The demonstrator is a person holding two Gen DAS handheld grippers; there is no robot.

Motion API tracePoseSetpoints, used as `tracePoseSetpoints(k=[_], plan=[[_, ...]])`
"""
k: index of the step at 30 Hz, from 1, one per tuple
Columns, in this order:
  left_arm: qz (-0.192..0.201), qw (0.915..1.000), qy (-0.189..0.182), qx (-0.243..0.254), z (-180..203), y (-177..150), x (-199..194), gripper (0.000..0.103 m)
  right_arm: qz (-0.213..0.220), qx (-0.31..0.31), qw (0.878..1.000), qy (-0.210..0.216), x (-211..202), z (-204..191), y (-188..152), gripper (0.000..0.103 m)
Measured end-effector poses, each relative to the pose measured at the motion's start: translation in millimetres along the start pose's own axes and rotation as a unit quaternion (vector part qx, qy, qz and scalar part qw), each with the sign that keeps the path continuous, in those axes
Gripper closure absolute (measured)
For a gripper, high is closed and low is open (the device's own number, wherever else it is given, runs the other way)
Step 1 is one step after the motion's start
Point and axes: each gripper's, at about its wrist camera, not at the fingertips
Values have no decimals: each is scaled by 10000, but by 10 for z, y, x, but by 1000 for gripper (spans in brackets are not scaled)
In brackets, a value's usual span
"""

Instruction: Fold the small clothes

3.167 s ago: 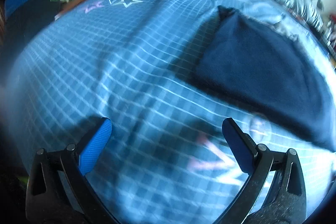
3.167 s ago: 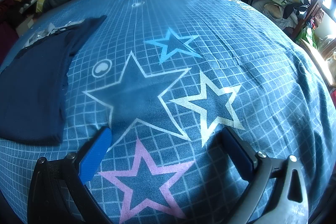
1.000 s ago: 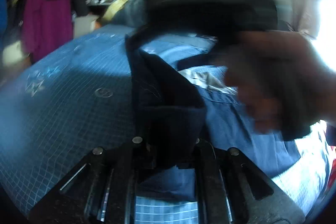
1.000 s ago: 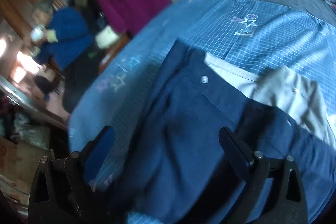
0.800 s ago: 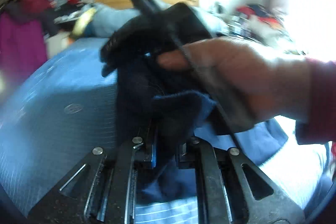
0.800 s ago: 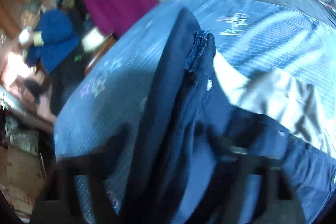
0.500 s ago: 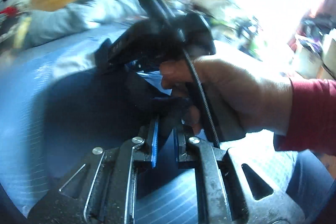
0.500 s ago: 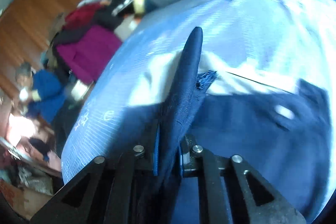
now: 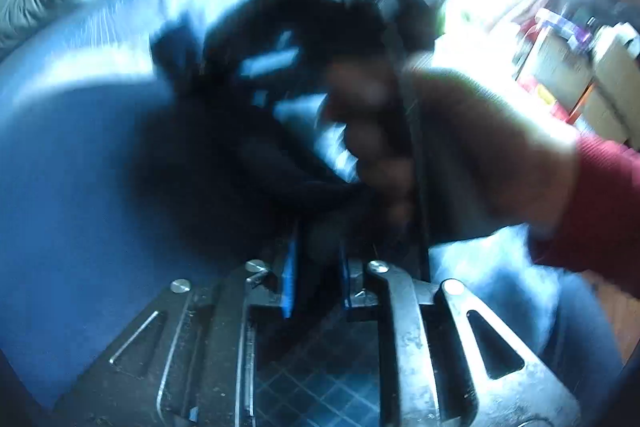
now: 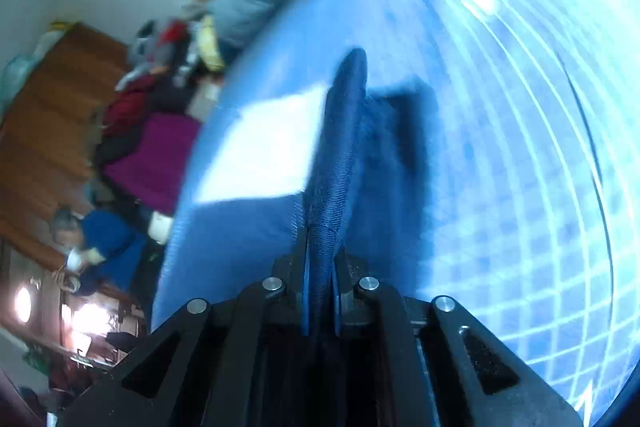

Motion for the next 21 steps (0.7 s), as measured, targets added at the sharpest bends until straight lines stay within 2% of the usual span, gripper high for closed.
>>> tracePoseSetpoints(k=[2, 4, 6, 8, 9, 10, 13, 17, 19, 21], plan=[[97, 9999, -38, 5, 16, 20, -116, 81, 76, 117, 9997, 201, -55, 91, -29, 96], [143, 9999, 23, 53, 51, 16, -287, 65, -21, 83, 9996, 284, -17, 93, 14, 95], [268, 9995, -36, 170, 120, -67, -570, 59, -186, 315, 9982, 477, -6, 177, 67, 93], [470, 9985, -12, 269, 185, -251, -881, 47, -372, 453, 9970, 507, -97, 181, 59, 81], [570, 9981, -3, 247, 200, -375, -1044, 39, -413, 373, 9972, 493, -174, 163, 35, 71], [653, 9977, 50, 173, 170, -490, -1213, 37, -448, 262, 9975, 484, -270, 117, -18, 61], [795, 9957, 451, -170, 11, -793, -1574, 37, -547, -33, 9975, 436, -469, -70, -260, 57], [991, 9834, 1176, -965, -415, -1004, -1737, 37, -612, -153, 9974, 362, -699, -218, -585, 47], [982, 9798, 1292, -1168, -555, -990, -1651, 39, -601, -282, 9975, 260, -789, -305, -742, 41], [1030, 9795, 1259, -1186, -571, -920, -1541, 39, -615, -360, 9972, 206, -805, -371, -874, 40]])
Point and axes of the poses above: each gripper's, at about its wrist camera, not at the fingertips, and x roughly the way its jaws point, z to its right, y to its top, and after that the axes turned 1 degree about -y, right-handed
